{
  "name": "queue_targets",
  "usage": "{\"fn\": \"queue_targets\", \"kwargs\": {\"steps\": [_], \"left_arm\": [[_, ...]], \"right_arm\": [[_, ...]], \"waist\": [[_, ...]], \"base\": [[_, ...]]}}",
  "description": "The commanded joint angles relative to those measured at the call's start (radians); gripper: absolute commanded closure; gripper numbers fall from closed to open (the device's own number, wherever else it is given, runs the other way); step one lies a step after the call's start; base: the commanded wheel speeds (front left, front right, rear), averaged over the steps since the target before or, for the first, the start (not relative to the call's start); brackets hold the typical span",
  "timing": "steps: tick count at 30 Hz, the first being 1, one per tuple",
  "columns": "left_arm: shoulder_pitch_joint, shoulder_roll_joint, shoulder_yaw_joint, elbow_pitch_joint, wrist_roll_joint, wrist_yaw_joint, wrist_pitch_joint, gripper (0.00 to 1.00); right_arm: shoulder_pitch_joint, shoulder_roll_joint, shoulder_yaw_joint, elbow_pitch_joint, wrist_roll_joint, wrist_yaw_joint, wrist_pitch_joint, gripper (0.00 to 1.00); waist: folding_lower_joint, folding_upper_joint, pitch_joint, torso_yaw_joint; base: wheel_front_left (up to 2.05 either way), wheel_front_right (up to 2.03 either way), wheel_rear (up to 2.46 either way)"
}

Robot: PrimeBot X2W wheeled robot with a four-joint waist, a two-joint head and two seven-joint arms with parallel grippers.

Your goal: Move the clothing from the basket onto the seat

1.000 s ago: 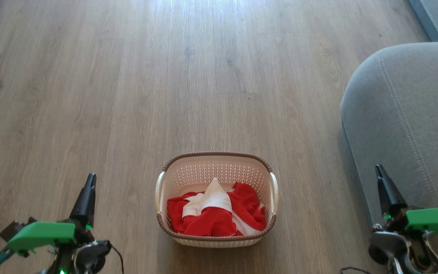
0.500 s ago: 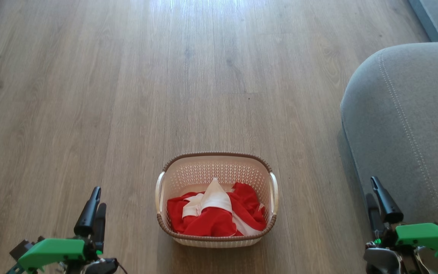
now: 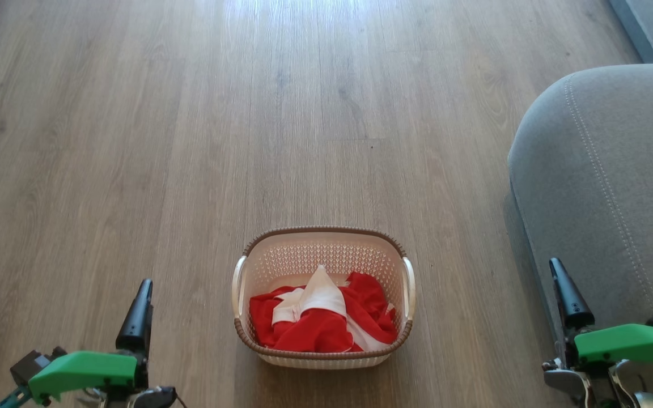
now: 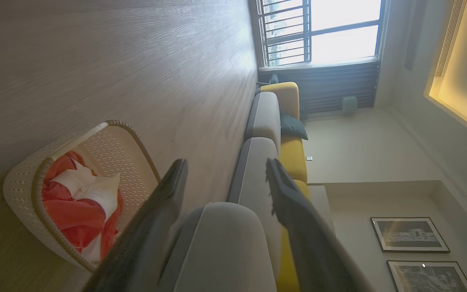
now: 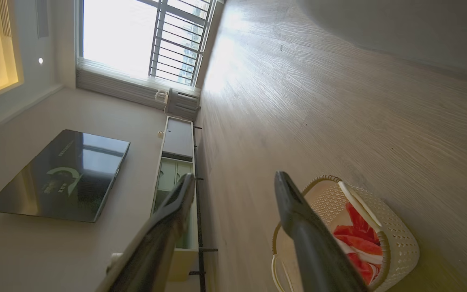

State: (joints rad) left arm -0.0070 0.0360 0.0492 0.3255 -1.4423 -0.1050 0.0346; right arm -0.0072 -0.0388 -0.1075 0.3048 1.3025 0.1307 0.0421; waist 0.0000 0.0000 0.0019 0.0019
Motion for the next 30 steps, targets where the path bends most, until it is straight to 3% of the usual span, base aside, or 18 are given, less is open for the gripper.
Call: {"fn": "queue_targets", "kwargs": {"steps": [1, 30], "left_arm": [[-0.036, 0.007, 0.012, -0.04, 0.036, 0.004, -0.011, 0.0], [-0.014, 0.009, -0.002, -0.111, 0.493, 0.013, -0.096, 0.0]], "right_arm": [[-0.034, -0.007, 0.0, -0.043, -0.048, 0.0, -0.015, 0.0], [-0.028, -0.008, 0.031, -0.108, -0.518, 0.0, -0.101, 0.0]], "waist": [[0.0, 0.0, 0.0, 0.001], [0.0, 0.0, 0.0, 0.001]], "base": [[0.0, 0.0, 0.0], [0.0, 0.0, 0.0]]}}
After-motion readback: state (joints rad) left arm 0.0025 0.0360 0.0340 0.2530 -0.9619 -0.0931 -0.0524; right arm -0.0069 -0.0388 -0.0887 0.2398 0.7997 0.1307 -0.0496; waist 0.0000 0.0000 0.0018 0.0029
